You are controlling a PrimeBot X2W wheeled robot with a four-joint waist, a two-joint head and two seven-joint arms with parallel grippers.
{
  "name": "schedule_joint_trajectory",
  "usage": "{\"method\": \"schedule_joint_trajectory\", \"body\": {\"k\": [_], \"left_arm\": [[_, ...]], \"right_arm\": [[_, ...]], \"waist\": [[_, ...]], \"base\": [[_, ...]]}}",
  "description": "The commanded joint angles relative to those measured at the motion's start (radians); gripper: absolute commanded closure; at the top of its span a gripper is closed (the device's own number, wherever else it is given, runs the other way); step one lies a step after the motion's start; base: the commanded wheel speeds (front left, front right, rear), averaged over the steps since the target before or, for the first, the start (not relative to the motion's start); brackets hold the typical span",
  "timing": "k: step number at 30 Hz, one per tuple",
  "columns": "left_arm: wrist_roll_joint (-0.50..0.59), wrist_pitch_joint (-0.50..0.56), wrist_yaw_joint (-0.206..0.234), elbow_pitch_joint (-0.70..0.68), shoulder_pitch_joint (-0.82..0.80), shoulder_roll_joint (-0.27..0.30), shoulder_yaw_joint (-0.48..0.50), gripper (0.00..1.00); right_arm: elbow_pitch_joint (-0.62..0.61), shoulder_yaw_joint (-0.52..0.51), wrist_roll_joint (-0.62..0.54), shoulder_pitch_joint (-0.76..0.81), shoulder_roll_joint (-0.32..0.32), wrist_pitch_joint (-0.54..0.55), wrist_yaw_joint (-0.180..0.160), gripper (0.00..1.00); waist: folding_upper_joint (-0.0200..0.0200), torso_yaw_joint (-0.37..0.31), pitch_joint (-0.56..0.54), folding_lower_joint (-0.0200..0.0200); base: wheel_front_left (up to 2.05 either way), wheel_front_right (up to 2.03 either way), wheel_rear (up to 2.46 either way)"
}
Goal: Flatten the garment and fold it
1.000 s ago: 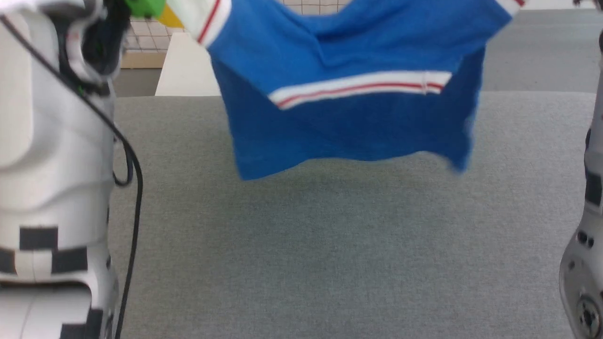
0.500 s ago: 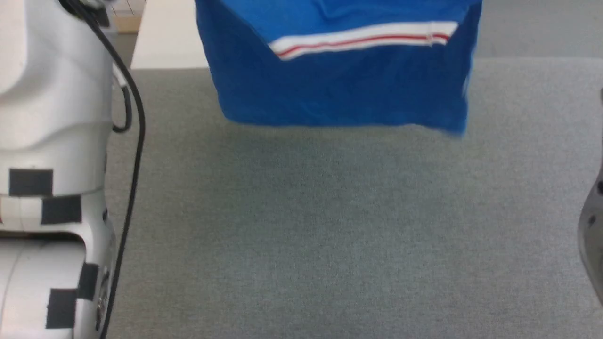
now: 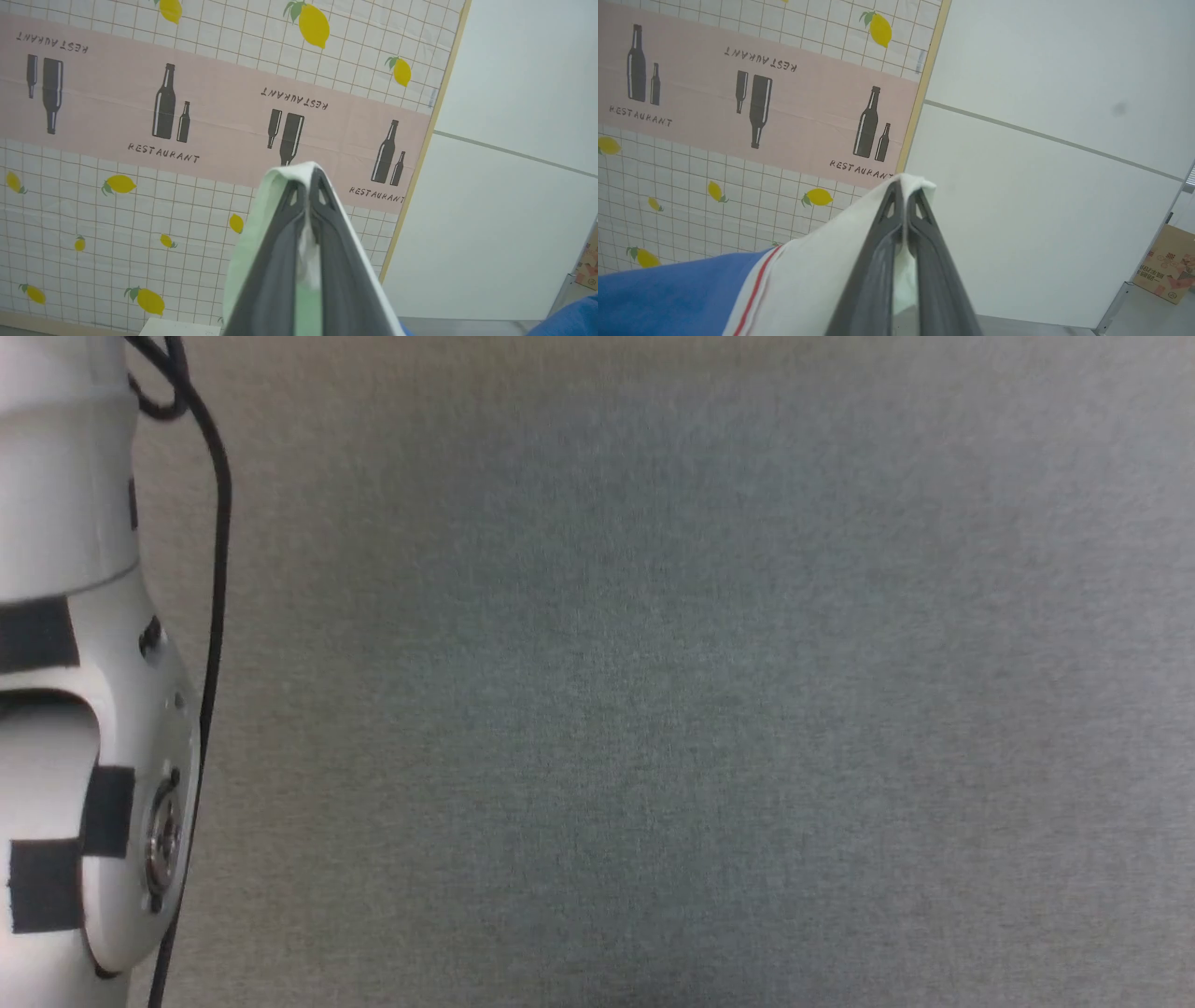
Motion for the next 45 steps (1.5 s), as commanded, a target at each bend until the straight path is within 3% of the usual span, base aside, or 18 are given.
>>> {"method": "schedule_joint_trajectory", "body": {"k": [1, 9, 17, 24, 32, 35, 39, 45], "left_arm": [[0.004, -0.024, -0.013, 0.011, -0.028, -0.001, -0.002, 1.0], [-0.04, -0.103, -0.096, 0.085, -0.018, 0.008, 0.004, 1.0], [-0.149, -0.029, -0.147, 0.074, 0.1, 0.033, 0.058, 1.0], [-0.29, 0.122, -0.129, -0.081, 0.324, 0.02, 0.127, 1.0], [-0.414, 0.282, -0.034, -0.416, 0.726, -0.002, 0.209, 1.0], [-0.444, 0.314, -0.006, -0.546, 0.886, -0.026, 0.225, 1.0], [-0.446, 0.319, 0.007, -0.675, 1.106, -0.053, 0.216, 1.0], [-0.461, 0.323, -0.001, -0.752, 1.373, -0.073, 0.195, 1.0]], "right_arm": [[0.005, -0.005, -0.009, -0.021, -0.007, -0.019, -0.001, 1.0], [0.064, 0.032, -0.026, -0.015, -0.059, -0.119, -0.001, 1.0], [0.095, 0.167, 0.097, 0.056, -0.129, -0.153, -0.001, 1.0], [-0.03, 0.234, 0.311, 0.204, -0.223, -0.12, -0.001, 1.0], [-0.287, 0.135, 0.491, 0.571, -0.318, -0.034, -0.001, 1.0], [-0.395, 0.053, 0.524, 0.744, -0.301, 0.001, -0.001, 1.0], [-0.528, -0.044, 0.537, 0.972, -0.227, 0.048, -0.001, 1.0], [-0.66, -0.14, 0.541, 1.225, -0.098, 0.084, -0.001, 1.0]], "waist": [[0.0, 0.002, 0.153, -0.0002], [0.0, 0.041, 0.23, -0.0002], [0.0, 0.06, 0.188, -0.0002], [0.0, 0.075, 0.115, -0.0002], [0.0, 0.085, -0.015, -0.0002], [0.0, 0.085, -0.056, -0.0002], [0.0, 0.083, -0.103, -0.0002], [0.0, 0.08, -0.149, -0.0002]], "base": [[0.0, 0.0, 0.0], [0.0, 0.0, 0.0], [0.0, 0.0, 0.0], [0.0, 0.0, 0.0], [0.0, 0.0, 0.0], [0.0, 0.0, 0.0], [0.0, 0.0, 0.0], [0.0, 0.0, 0.0]]}}
